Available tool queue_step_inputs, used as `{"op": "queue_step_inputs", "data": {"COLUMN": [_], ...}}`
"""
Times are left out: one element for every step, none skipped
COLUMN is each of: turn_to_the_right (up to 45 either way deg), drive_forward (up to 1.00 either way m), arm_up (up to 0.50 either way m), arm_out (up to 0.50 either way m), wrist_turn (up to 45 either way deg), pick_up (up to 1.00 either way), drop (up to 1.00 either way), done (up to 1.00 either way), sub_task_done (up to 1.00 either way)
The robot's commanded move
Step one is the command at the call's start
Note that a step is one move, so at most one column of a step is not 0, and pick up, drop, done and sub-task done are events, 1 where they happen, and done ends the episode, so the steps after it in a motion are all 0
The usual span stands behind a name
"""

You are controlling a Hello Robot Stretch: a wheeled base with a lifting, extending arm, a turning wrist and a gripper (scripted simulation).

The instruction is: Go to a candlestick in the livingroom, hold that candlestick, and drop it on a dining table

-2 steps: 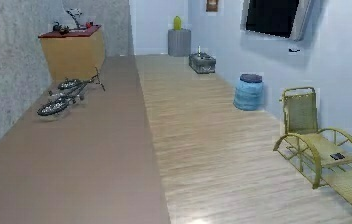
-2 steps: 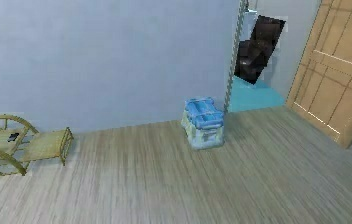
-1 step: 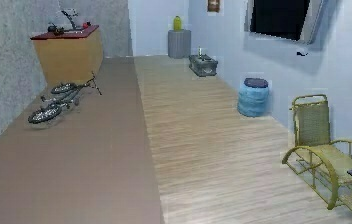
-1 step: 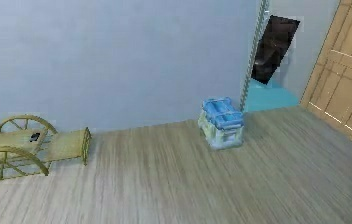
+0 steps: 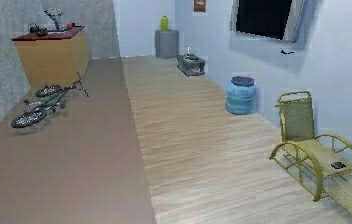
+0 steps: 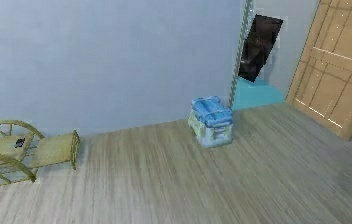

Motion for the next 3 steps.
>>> {"op": "queue_step_inputs", "data": {"turn_to_the_right": [0.0, 0.0, 0.0], "drive_forward": [1.0, 1.0, 1.0], "arm_up": [0.0, 0.0, 0.0], "arm_out": [0.0, 0.0, 0.0], "wrist_turn": [0.0, 0.0, 0.0], "pick_up": [0.0, 0.0, 0.0], "drop": [0.0, 0.0, 0.0], "done": [0.0, 0.0, 0.0], "sub_task_done": [0.0, 0.0, 0.0]}}
